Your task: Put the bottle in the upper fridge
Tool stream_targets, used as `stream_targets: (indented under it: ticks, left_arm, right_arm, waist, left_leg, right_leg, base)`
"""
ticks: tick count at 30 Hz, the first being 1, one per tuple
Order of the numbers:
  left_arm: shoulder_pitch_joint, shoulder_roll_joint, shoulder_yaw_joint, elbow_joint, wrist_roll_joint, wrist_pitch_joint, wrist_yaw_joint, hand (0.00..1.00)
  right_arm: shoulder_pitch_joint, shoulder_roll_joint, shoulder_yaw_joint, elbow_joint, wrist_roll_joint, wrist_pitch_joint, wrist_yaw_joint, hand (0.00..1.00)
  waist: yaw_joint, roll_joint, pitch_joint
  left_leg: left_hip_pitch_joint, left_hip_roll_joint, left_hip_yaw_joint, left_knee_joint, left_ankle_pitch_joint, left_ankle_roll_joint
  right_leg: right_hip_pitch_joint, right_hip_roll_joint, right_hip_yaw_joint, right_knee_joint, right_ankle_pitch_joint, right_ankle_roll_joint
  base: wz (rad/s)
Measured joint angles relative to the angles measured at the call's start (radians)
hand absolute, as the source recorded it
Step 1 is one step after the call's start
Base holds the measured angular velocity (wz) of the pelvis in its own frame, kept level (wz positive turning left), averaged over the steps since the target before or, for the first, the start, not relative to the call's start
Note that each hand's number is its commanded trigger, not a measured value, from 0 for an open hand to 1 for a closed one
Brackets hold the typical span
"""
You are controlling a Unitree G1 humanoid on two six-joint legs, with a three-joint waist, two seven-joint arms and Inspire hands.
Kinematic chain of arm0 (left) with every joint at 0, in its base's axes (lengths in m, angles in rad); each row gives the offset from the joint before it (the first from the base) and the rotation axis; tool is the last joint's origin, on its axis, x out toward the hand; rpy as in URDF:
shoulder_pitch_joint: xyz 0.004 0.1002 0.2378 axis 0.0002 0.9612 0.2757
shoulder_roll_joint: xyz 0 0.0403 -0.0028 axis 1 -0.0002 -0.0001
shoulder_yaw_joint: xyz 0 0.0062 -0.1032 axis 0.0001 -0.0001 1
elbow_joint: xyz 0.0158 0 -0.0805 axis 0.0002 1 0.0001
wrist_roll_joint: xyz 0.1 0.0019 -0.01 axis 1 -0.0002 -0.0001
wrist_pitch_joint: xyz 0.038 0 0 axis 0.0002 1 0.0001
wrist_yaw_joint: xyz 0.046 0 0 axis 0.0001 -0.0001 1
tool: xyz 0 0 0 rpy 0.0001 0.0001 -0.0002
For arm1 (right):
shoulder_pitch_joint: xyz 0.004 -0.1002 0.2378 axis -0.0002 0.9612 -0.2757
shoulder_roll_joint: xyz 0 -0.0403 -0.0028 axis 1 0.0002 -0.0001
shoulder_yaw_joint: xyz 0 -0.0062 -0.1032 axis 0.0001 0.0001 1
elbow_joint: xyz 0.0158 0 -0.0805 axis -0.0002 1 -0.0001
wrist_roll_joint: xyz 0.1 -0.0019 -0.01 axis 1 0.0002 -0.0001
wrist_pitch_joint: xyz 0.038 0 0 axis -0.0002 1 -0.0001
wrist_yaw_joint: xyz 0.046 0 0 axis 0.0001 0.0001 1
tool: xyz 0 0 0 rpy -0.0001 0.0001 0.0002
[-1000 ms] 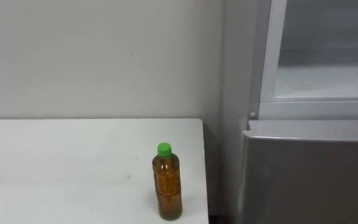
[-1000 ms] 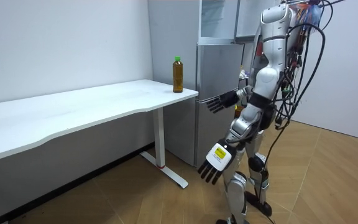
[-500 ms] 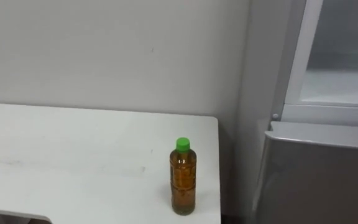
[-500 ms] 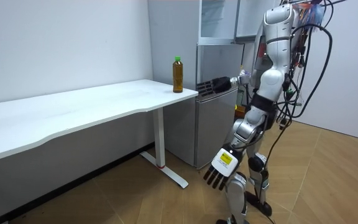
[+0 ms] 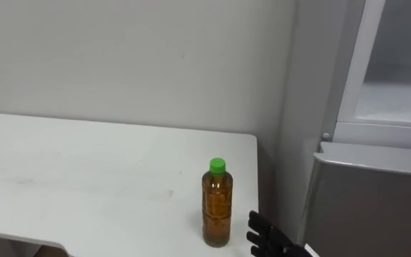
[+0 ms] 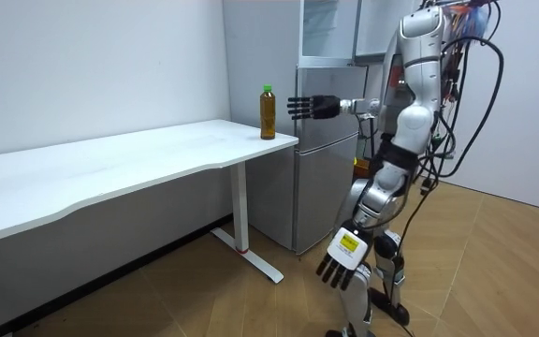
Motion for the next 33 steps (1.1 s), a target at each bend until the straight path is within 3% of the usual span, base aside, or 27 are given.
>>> stream_targets:
  ticks: [7,14,23,33]
  left_arm:
    - [0.001,0.01,0.003,0.0,0.027,0.002,-0.018,0.0]
    - [0.003,0.002,-0.004,0.011,0.079,0.016,-0.028,0.0]
    - [-0.003,-0.01,-0.013,0.009,0.078,0.03,-0.031,0.0]
    - [-0.005,-0.011,-0.021,0.009,0.078,0.051,-0.037,0.0]
  right_arm:
    - [-0.044,0.0,-0.001,-0.004,0.001,0.0,-0.014,0.0]
    - [-0.07,-0.001,-0.002,-0.01,0.002,-0.002,-0.042,0.0]
    - [-0.078,-0.02,-0.049,0.0,0.112,-0.01,-0.067,0.0]
    - [-0.078,-0.032,-0.052,0.066,0.116,-0.01,-0.127,0.0]
  waist:
    - [0.012,-0.015,0.0024]
    - [0.012,-0.035,0.0024]
    - [0.007,-0.006,0.0083]
    - [0.009,0.009,0.003]
  left_leg:
    - [-0.005,-0.001,-0.016,-0.001,0.0,0.0]
    - [-0.02,-0.001,-0.022,0.017,0.0,0.0]
    - [-0.038,-0.002,-0.048,0.023,0.001,0.001]
    - [-0.038,-0.004,-0.05,0.021,0.002,0.001]
  right_leg:
    - [0.001,0.001,-0.022,0.0,0.0,0.0]
    - [-0.005,0.002,-0.027,-0.002,0.0,0.0]
    - [-0.003,0.003,-0.051,-0.001,0.001,-0.001]
    - [-0.005,0.002,-0.053,0.001,0.001,-0.001]
  base:
    - [0.07]
    - [0.02]
    - [0.07]
    - [0.0]
